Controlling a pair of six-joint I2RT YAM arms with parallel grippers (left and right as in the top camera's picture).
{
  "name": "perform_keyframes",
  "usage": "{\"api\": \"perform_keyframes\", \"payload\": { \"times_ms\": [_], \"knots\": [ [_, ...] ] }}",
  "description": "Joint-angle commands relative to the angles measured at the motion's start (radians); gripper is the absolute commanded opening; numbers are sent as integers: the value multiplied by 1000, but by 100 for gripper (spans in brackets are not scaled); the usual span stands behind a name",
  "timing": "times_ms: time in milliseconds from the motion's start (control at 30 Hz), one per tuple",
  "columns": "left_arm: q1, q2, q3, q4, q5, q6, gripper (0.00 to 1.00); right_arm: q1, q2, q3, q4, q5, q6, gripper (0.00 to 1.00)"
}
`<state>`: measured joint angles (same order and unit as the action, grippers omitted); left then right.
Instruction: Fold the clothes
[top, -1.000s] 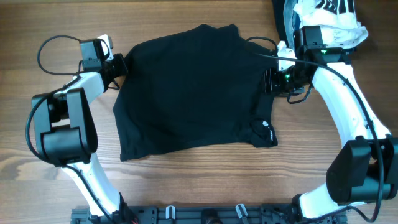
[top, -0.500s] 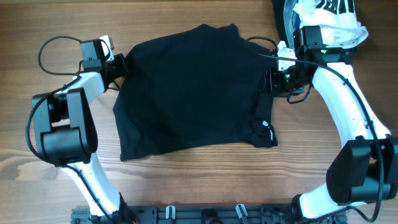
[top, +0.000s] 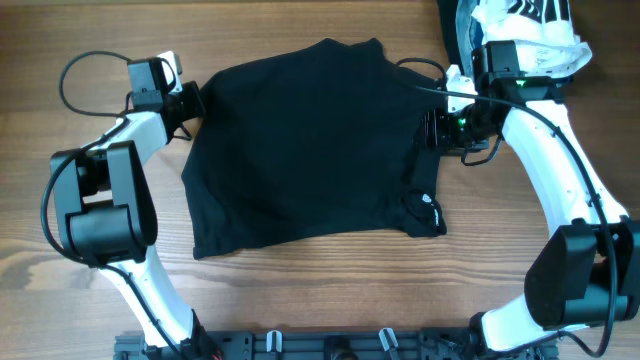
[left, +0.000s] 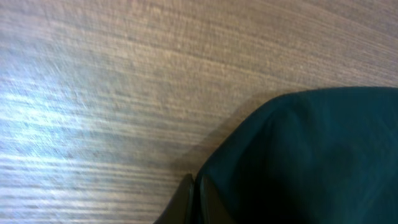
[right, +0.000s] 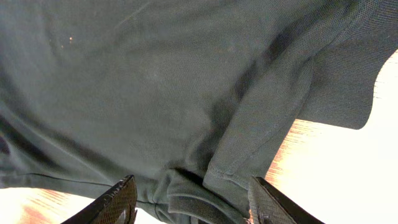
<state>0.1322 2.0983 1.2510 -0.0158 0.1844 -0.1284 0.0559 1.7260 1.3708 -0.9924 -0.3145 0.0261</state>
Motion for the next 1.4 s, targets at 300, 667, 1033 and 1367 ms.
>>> {"api": "perform_keyframes", "payload": {
  "times_ms": [300, 667, 1033, 1367],
  "knots": [
    [0, -11, 115, 59, -112, 194, 4, -1, -10, -2, 16, -24, 3, 58],
    [2, -11, 138, 231, -231, 317, 4, -1, -10, -2, 31, -24, 3, 58],
    [77, -11, 138, 241, -299, 361, 4, -1, -10, -2, 58, -24, 4, 58],
    [78, -29, 138, 189, -298, 349, 100, -1, -10, -2, 97, -28, 29, 61]
  ]
}}
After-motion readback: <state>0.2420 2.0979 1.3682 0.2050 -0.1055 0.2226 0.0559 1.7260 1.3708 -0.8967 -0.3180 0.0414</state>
